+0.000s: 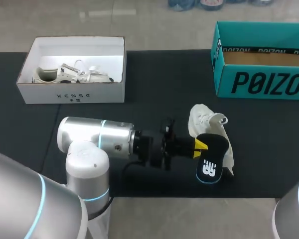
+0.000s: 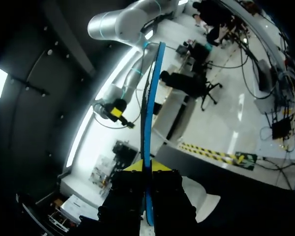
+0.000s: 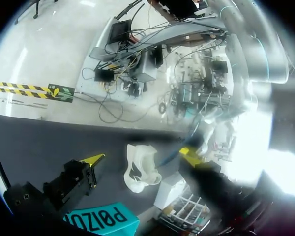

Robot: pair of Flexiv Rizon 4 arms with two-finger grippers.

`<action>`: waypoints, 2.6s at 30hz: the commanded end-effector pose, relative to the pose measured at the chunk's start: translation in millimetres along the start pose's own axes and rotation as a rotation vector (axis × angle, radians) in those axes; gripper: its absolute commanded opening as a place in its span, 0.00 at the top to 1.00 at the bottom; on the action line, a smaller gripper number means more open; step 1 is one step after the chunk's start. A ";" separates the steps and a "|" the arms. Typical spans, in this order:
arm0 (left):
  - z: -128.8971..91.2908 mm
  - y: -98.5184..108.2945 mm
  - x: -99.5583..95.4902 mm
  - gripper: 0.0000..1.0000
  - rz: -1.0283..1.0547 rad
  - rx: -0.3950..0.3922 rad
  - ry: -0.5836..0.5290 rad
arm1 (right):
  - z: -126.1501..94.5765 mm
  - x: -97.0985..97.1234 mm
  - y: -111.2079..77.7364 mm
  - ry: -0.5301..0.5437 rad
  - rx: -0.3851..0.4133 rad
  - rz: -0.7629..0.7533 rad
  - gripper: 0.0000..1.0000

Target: Take the shoe out of the shoebox, open the shoe tongue, remove and reinsert the insole, then place the shoe into the shoebox

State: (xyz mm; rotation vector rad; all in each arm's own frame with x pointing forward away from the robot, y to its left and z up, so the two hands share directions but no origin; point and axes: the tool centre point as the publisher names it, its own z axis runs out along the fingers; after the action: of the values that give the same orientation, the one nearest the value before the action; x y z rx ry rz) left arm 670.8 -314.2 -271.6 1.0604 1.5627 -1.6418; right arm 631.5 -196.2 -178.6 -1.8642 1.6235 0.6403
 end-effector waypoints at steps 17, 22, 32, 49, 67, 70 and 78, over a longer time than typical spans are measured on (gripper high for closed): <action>31.1 16.0 -3.6 1.00 0.011 0.012 0.036 | 1.4 -1.2 7.4 0.006 0.363 -0.001 0.00; 31.1 16.0 -3.6 1.00 0.011 0.012 0.036 | 1.4 -1.2 7.4 0.006 0.363 -0.001 0.00; 16.9 9.3 1.7 1.00 0.009 -0.010 0.051 | 1.4 -1.2 7.4 0.006 0.363 -0.001 0.00; 25.9 13.1 12.4 1.00 -0.024 0.014 0.029 | 1.4 -1.2 7.4 0.006 0.363 -0.001 0.00; 20.7 56.9 27.5 1.00 -0.012 -0.041 0.085 | 1.4 -1.2 7.4 0.006 0.363 -0.001 0.00; 21.7 68.0 27.3 1.00 -0.008 -0.046 0.083 | 1.4 -1.2 7.4 0.006 0.363 -0.001 0.00; 28.1 98.7 25.8 1.00 0.005 -0.075 0.055 | 1.4 -1.2 7.4 0.006 0.363 -0.001 0.00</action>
State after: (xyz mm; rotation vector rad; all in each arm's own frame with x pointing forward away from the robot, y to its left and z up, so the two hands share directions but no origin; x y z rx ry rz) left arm 732.7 -337.9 -335.1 1.0785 1.6522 -1.5438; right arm 631.6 -196.3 -179.2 -1.8656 1.6226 0.6409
